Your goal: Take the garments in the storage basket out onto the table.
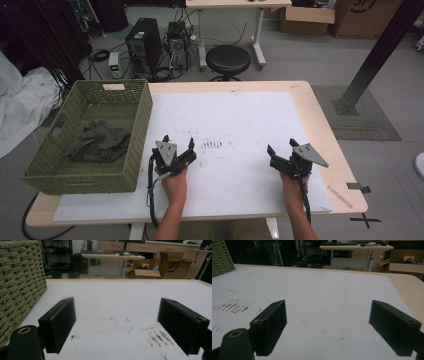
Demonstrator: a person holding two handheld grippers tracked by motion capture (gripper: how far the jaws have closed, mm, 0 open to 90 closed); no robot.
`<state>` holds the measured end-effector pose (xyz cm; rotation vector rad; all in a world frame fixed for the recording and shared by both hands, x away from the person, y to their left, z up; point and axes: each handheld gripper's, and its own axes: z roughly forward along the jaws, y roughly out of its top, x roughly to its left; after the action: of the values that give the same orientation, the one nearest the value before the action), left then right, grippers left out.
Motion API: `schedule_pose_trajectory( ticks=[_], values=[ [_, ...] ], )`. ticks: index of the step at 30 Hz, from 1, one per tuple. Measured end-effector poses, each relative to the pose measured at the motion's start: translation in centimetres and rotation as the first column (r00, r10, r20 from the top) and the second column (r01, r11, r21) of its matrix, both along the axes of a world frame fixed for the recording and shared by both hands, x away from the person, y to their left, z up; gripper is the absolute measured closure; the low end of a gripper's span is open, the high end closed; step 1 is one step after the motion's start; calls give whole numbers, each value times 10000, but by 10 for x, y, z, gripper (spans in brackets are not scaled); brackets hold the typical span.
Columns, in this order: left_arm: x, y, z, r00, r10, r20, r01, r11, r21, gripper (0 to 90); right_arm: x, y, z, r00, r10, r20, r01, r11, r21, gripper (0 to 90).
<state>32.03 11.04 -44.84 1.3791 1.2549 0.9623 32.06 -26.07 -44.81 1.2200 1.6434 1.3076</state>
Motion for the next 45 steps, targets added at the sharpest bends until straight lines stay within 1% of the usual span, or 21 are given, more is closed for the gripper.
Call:
schedule_pose_trajectory(
  ticks=[4, 9, 17, 23, 31, 34, 37, 38, 40, 45],
  values=[
    [0, 0, 0, 10000, 4, -13, -4, 10000, 21, 158, 0, -1, 0, 10000, -1, 18, 1, 10000, 76, 145],
    [0, 0, 0, 10000, 10, -12, -10, 10000, 10, 158, 0, 0, 0, 10000, 20, 28, -20, 10000, -2, 145],
    [1, -1, 0, 10000, 23, -40, -23, 10000, 13, 158, 0, -1, 0, 10000, 23, 29, -23, 10000, 80, 144],
    [0, -1, 0, 10000, -13, -16, 13, 9999, 109, 159, 0, -1, 0, 10000, 42, 57, -43, 9999, 123, 144],
    [0, 0, 1, 9999, -110, -34, 110, 9999, 3, 159, -2, 0, 0, 9998, 105, 156, -105, 9999, 23, 144],
    [-1, 0, 2, 9998, -197, -54, 196, 9997, -144, 159, -2, -1, 0, 9998, 122, 171, -123, 9999, 58, 144],
    [-2, -1, 6, 9995, -287, 100, 289, 9994, -175, 161, -1, -1, 0, 9998, 153, 131, -154, 9999, 63, 144],
    [-2, -1, 11, 9992, -368, 137, 371, 9991, -187, 161, -1, -1, 0, 9998, 182, 117, -183, 9998, 78, 144],
    [-2, -2, 14, 9990, -406, 167, 409, 9990, -170, 160, -1, -1, 0, 9997, 197, 109, -198, 9998, 81, 144],
    [-1, -1, 33, 9979, -532, 377, 539, 9984, -179, 159, -1, -1, 0, 9997, 206, 97, -207, 9998, 84, 144]
  ],
)
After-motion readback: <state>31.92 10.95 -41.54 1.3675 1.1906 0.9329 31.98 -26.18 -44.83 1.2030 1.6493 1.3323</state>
